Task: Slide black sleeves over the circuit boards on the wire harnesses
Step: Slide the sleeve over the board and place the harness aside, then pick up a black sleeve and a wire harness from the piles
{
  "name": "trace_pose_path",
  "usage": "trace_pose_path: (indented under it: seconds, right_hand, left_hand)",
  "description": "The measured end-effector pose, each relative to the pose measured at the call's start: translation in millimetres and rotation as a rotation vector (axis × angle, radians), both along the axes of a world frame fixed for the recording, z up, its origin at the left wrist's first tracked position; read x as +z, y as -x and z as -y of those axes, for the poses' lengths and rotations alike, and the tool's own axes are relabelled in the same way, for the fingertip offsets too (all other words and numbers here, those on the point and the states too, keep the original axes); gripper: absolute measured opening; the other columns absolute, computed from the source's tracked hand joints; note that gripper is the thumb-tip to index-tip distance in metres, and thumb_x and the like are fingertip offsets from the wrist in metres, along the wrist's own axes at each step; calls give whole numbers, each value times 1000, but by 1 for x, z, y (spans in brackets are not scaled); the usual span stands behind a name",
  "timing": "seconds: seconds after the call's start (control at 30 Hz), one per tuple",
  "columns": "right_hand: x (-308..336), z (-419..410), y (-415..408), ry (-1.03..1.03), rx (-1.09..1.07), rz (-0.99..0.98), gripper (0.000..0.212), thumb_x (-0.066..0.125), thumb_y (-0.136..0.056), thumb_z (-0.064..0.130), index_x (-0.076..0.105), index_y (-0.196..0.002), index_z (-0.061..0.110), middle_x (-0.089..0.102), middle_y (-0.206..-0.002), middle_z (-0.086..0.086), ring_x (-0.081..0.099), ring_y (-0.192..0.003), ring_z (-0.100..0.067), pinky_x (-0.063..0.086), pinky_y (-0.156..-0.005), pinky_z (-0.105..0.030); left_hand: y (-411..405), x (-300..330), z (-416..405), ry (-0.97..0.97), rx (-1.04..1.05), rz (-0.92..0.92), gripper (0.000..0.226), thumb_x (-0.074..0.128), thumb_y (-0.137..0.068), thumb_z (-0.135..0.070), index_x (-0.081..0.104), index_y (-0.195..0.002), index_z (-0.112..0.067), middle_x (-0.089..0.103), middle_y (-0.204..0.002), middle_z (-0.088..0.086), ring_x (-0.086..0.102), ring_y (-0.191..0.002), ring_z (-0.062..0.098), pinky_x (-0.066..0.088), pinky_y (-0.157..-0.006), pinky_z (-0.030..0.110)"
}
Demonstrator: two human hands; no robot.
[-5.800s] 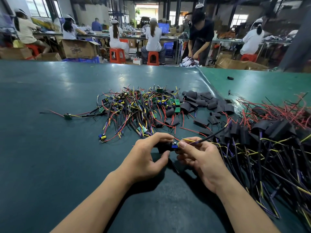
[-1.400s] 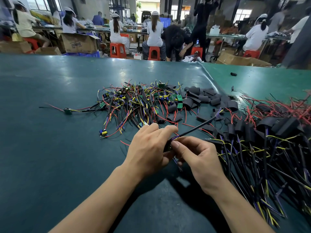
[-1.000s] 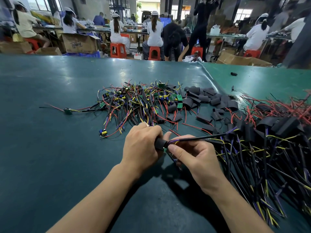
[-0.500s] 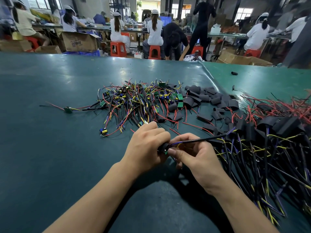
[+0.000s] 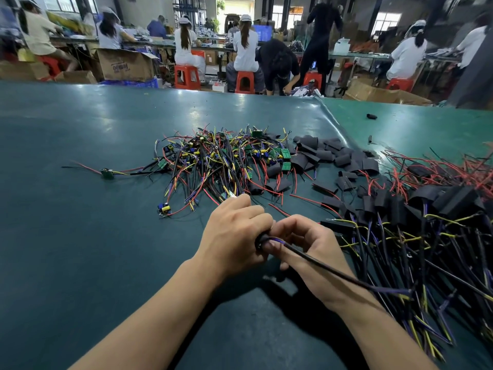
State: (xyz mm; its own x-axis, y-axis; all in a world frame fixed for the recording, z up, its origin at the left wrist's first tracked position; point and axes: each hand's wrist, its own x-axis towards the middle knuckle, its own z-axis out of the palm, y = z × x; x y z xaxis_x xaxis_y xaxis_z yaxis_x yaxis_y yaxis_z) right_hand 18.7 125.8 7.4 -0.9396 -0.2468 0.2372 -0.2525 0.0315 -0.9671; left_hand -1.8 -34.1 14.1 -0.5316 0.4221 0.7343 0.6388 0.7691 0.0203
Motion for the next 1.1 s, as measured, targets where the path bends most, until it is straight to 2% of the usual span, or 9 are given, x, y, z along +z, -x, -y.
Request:
trace_pose_path:
  seconds: [0.13,0.23,0.3,0.47,0.57,0.63,0.8,1.0,1.1]
  right_hand:
    - [-2,1,-3,-164,-21,-114,35,79,-69,45,63,-97,31,70,-89,9,64,-75,-5,50,-69,-20]
    - [-3,0,-3,-325,-121,-168,39,74,-66,61,63,-89,30,69,-79,12,62,-66,-4,49,-63,-19]
    - [-3,0,-3,-300,-177,-172,30,74,-72,53,67,-84,26,68,-72,8,60,-61,-5,47,-58,-22]
    - [17,-5,3,269,-378,-6,38,73,-76,50,69,-78,12,65,-59,-3,57,-49,-12,45,-43,-21]
    - [24,-25,11,763,-468,211,54,45,-88,65,62,-85,14,64,-63,-2,54,-47,-14,41,-43,-20]
    - [25,-32,11,907,-397,296,65,34,-90,72,57,-103,13,70,-77,-6,58,-51,-17,44,-45,-20]
    - [16,-11,9,554,-279,272,61,49,-79,61,62,-105,8,66,-69,-9,54,-44,-17,39,-37,-22]
    - [4,-1,8,243,-296,124,37,57,-87,45,66,-90,9,64,-62,-5,51,-42,-14,37,-35,-22]
    - [-1,-3,10,153,-317,85,26,57,-96,34,67,-85,13,64,-61,-3,51,-43,-14,36,-37,-22]
  left_hand:
    - [1,0,3,20,117,73,16,70,-69,-22,60,-74,-11,57,-64,2,51,-62,27,41,-57,36]
    - [1,-1,1,91,64,78,30,65,-71,-26,66,-96,-10,62,-76,3,55,-72,28,38,-68,39]
    - [1,-1,0,43,70,59,44,60,-75,-29,66,-113,-8,63,-91,7,54,-86,30,41,-79,41]
    - [4,-3,1,-206,275,22,58,70,-81,-29,56,-132,-4,58,-123,13,51,-114,32,42,-100,44]
    - [10,-10,5,-199,359,169,52,64,-86,-39,59,-128,-9,56,-125,9,51,-116,31,43,-97,45]
    - [12,-17,6,-105,406,340,49,58,-90,-51,61,-126,-18,55,-125,3,46,-119,26,41,-98,43]
    - [16,-27,11,-49,344,480,43,53,-88,-64,70,-107,-29,56,-120,-7,40,-120,19,39,-97,38]
    - [17,-25,12,-169,459,420,28,58,-92,-45,63,-89,-18,53,-107,2,46,-103,25,42,-89,41]
    - [17,-21,15,-257,577,495,19,57,-91,-33,57,-100,-17,54,-102,5,51,-100,28,43,-86,38]
